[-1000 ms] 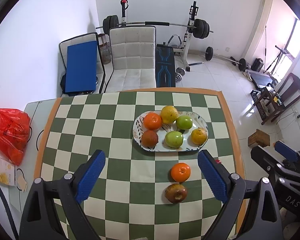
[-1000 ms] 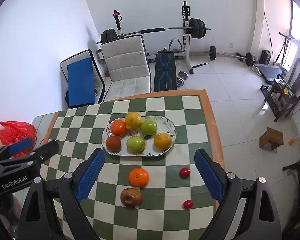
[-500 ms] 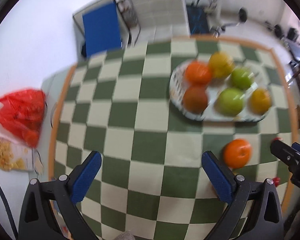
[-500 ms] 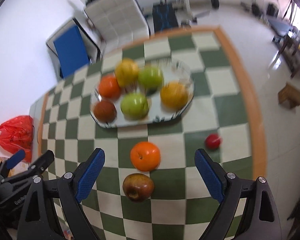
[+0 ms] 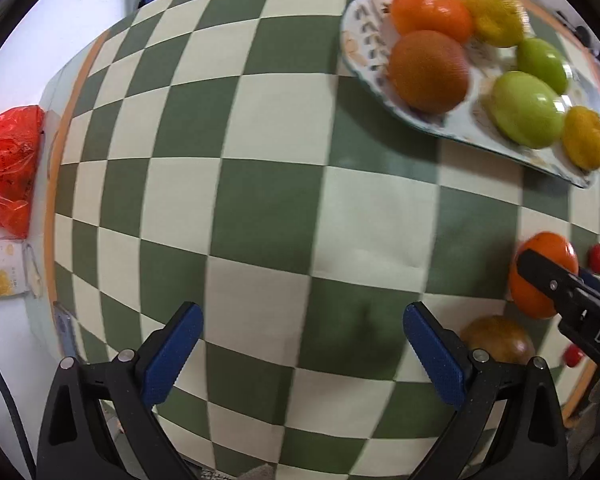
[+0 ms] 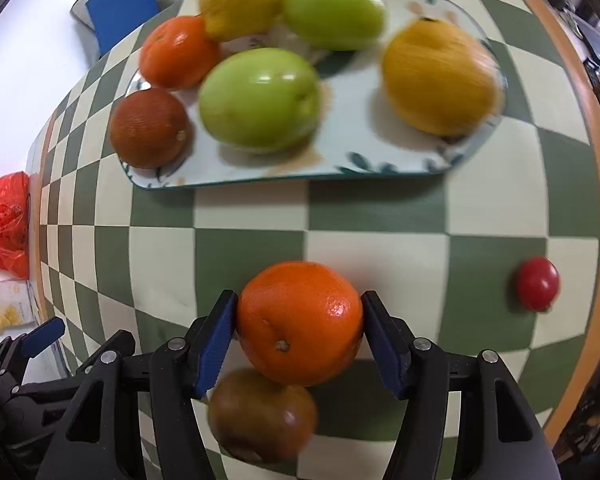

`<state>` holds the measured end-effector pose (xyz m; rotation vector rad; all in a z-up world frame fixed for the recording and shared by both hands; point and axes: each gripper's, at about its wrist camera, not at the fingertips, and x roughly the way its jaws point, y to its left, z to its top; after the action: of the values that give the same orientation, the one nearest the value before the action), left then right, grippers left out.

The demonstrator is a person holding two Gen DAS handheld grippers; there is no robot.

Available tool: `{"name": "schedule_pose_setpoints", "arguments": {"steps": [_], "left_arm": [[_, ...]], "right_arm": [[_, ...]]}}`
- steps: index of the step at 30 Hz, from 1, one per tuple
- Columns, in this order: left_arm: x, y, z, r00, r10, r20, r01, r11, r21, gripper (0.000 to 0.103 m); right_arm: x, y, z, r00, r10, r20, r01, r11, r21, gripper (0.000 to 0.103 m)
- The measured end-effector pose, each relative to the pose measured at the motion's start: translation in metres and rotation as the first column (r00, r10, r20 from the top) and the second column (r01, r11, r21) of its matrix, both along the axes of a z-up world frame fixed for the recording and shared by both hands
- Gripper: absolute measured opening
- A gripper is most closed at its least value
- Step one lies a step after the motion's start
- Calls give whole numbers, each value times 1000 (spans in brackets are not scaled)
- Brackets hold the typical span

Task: Organize fruits
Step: 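Grasp the orange with the right tool while the left tool grasps the brown apple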

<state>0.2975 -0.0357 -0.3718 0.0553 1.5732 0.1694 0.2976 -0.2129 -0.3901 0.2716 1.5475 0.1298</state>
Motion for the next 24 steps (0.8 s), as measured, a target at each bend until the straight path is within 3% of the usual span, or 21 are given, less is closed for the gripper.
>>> {"name": "schedule_pose_setpoints", "arguments": {"steps": [8, 15, 16, 18, 19, 24], "left_arm": [[-17, -47, 10, 991, -124, -45, 113, 974, -195, 102], [-25, -97, -31, 959, -239, -154, 188, 939, -288, 102], [-25, -100, -36, 957, -244, -159, 191, 938, -289, 100], [-23, -109, -44, 953, -261, -152, 212, 937, -279, 83], [-22, -111, -48, 951, -269, -155, 221, 937, -269, 66], [-26, -111, -46, 949, -290, -124, 256, 937, -239, 66]], "right_arm": [[-49, -64, 19, 995, -102, -2, 102, 995, -7, 65], [-98, -83, 9, 986, -156, -54, 155, 988, -15, 65], [-105, -84, 5, 984, -164, -63, 163, 986, -15, 65], [-115, -85, -3, 981, -175, -79, 174, 985, -20, 65], [-119, -87, -5, 980, -180, -83, 179, 984, -18, 65], [-129, -86, -11, 980, -183, -83, 182, 983, -18, 65]]}}
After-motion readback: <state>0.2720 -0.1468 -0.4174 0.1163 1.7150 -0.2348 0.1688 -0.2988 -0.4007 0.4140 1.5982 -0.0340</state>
